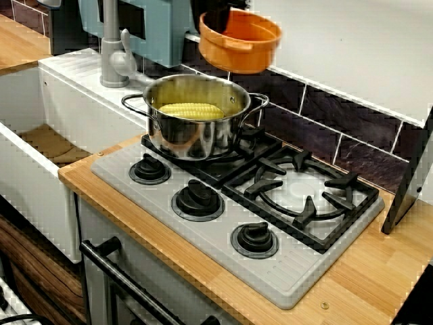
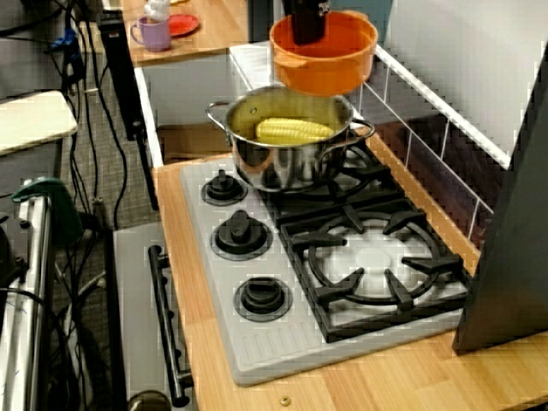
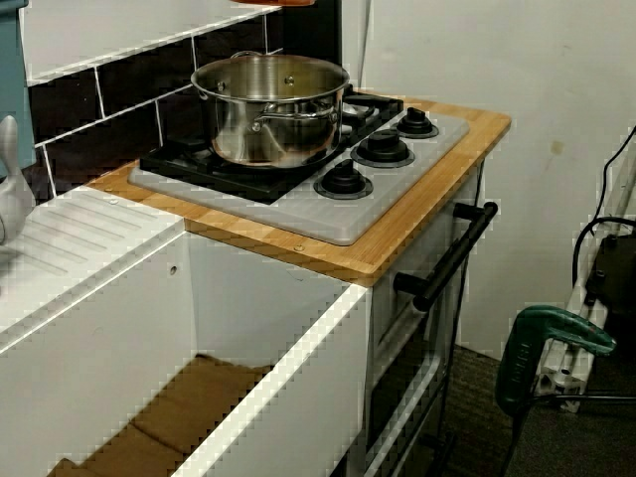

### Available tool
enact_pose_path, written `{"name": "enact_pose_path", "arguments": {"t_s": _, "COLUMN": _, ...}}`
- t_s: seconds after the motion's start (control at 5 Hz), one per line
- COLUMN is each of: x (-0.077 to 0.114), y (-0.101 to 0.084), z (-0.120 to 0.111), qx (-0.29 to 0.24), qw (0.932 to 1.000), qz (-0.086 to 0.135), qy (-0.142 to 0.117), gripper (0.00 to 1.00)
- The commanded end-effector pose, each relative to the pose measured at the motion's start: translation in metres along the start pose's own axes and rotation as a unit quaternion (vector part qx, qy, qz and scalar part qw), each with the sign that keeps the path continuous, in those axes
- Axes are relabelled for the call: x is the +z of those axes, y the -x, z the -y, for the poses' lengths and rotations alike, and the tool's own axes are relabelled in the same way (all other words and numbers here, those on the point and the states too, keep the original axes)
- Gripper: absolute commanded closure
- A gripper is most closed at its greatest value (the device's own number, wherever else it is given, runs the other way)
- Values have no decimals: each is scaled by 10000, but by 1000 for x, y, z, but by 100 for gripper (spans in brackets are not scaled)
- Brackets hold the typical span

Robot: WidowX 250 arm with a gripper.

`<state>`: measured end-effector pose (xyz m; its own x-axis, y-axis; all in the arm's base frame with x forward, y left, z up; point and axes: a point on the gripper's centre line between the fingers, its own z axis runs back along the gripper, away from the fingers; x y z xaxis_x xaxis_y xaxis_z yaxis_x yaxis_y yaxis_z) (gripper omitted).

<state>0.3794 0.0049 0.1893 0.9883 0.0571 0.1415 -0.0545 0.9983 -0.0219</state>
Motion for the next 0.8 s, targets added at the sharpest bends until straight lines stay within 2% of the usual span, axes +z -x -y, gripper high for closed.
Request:
{"name": "enact_pose_path", "arguments": {"t_s": 0.0, "x": 25, "y": 6, "z": 45, "qx": -151, "qw": 9991, "qz": 381, "qy": -93, "gripper": 100}}
{"name": "enact_pose_path", "arguments": {"t_s": 0.2, "x": 24, "y": 10, "z": 63, "qx": -184, "qw": 9990, "qz": 402, "qy": -51, "gripper": 100}}
{"name": "enact_pose_path", "arguments": {"t_s": 0.4, "x": 17, "y": 9, "z": 80, "qx": 74, "qw": 9989, "qz": 414, "qy": -185, "gripper": 100}}
{"name": "enact_pose_path", "arguments": {"t_s": 0.6, "x": 2, "y": 6, "z": 96, "qx": 114, "qw": 9984, "qz": 392, "qy": -389, "gripper": 100}}
